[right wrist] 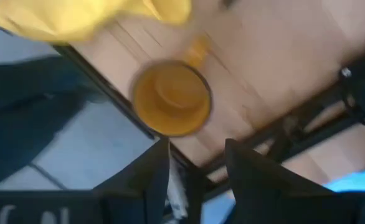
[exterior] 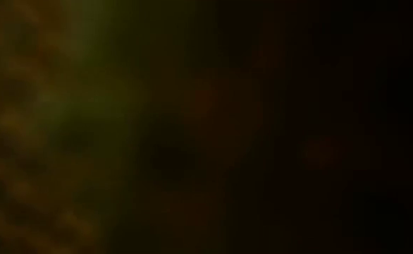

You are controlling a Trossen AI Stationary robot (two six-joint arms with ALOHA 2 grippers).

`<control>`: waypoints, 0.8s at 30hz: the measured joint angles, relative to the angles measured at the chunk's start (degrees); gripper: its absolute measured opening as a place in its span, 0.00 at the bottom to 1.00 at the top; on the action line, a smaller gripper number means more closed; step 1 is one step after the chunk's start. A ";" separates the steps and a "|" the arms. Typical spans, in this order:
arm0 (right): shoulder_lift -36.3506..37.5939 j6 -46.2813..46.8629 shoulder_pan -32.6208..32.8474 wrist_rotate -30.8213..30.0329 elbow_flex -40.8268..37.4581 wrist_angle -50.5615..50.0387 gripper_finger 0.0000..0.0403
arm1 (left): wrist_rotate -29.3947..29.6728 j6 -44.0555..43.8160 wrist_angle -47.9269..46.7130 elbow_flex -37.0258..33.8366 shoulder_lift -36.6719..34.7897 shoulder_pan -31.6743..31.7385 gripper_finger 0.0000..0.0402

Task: Stack small to large cups/mugs on shelf
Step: Put the yellow mug on the shelf

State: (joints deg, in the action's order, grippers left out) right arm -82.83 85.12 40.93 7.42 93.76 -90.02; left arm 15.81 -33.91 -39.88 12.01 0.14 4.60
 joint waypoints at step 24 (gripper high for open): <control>-0.15 13.57 16.29 -5.93 -28.57 22.45 0.39 | 0.00 0.00 -0.04 0.00 0.02 0.00 0.05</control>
State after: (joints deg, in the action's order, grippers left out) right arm -82.98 98.70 57.22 1.49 65.19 -67.57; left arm 15.81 -33.91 -39.92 12.01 0.16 4.60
